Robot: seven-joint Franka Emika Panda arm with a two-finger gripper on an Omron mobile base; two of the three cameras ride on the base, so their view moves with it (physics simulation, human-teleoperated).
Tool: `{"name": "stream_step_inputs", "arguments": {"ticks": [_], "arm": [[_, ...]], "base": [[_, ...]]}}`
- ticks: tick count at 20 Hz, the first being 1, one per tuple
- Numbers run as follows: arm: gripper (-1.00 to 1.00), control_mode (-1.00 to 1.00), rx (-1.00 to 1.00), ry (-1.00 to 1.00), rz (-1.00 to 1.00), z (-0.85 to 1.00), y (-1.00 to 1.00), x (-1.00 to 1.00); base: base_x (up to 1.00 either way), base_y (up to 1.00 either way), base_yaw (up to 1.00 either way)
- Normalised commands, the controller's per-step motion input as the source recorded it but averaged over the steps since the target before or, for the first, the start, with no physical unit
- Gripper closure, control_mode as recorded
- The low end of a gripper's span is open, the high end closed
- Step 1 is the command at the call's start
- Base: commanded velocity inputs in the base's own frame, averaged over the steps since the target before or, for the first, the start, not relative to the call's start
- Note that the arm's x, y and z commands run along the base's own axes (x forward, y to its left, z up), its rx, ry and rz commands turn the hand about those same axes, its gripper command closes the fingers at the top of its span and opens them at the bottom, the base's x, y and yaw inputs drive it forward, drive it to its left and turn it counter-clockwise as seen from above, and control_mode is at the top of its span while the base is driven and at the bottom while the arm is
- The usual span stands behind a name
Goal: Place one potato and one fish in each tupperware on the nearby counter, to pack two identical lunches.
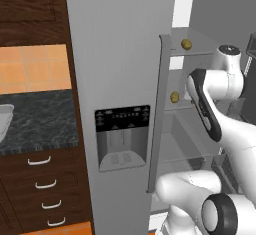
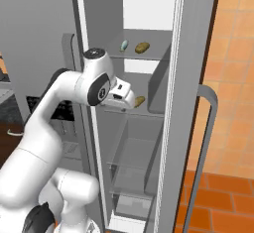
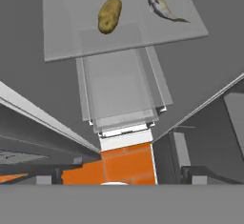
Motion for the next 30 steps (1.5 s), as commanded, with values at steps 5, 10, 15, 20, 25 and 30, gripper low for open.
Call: {"name": "stream_step_inputs", "arguments": {"ticks": [5, 10, 15, 20, 25, 30], "arm": [[-1.00, -1.00, 0.01, -0.02, 0.06, -0.09, -0.40, 0.94], [-1.00, -1.00, 0.04, -0.01, 0.06, -0.39, -0.05, 0.94], [-1.00, -1.00, 0.05, 0.00, 0.10, -0.33, 0.00, 0.73], [-1.00, -1.00, 0.02, 0.01, 0.08, -0.27, 0.00, 0.54], [-1.00, -1.00, 0.00, 0.11, 0.02, -0.41, 0.00, 0.29], [-1.00, -1.00, 0.00, 0.09, 0.01, -0.40, 0.00, 0.38]], "base": [[0.00, 0.00, 0.00], [0.00, 0.00, 0.00], [0.00, 0.00, 0.00], [0.00, 0.00, 0.00], [0.00, 0.00, 0.00], [0.00, 0.00, 0.00]]}}
